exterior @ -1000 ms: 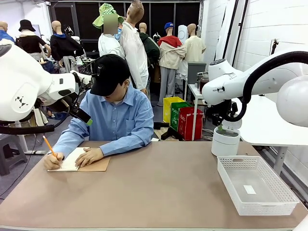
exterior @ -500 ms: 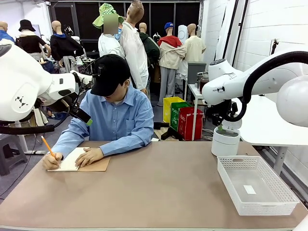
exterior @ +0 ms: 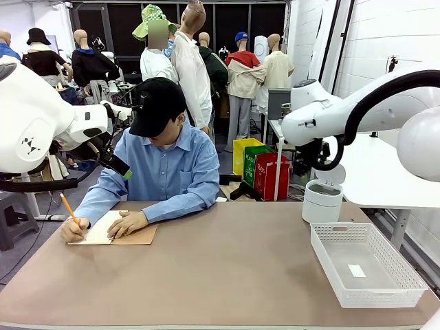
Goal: Sort the paper based on its condition.
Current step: If a person hands you a paper, place it in the Organizing basket , and if it's crumpled, put it in the Trash can.
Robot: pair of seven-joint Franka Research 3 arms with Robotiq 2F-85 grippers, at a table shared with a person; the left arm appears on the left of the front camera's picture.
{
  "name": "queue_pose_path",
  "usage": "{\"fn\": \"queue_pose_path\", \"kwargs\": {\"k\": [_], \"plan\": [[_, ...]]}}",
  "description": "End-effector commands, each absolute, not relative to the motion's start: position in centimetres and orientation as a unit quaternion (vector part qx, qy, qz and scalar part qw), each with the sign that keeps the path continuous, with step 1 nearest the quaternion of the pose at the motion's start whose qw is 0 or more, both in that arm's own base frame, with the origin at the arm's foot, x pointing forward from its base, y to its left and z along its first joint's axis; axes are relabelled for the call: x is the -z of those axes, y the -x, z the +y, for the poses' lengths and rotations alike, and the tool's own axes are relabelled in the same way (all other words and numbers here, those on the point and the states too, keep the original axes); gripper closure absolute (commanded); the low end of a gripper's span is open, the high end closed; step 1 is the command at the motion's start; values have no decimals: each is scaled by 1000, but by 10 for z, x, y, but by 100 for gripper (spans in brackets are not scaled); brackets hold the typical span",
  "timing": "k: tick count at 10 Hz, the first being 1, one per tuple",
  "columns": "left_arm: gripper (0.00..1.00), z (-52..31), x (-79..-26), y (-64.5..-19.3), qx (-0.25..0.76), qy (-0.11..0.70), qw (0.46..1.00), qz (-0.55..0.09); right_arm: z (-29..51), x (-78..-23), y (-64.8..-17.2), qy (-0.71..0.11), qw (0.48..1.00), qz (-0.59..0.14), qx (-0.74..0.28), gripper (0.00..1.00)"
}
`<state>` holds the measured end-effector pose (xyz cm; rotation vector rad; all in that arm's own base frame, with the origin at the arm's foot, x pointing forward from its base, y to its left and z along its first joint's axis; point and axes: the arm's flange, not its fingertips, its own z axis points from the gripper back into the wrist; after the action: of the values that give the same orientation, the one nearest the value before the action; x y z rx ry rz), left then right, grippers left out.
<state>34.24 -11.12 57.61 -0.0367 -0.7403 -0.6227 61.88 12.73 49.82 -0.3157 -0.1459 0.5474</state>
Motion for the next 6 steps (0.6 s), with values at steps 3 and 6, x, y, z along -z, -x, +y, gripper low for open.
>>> {"fn": "queue_pose_path", "kwargs": {"k": [3,6], "plan": [[0,-110,-577,-342,299,18,885,-357,190,-513,-583,99,932,-121,-326,0],[0,-110,-577,-342,299,18,885,-357,214,-520,-546,32,911,-179,-369,0]]}}
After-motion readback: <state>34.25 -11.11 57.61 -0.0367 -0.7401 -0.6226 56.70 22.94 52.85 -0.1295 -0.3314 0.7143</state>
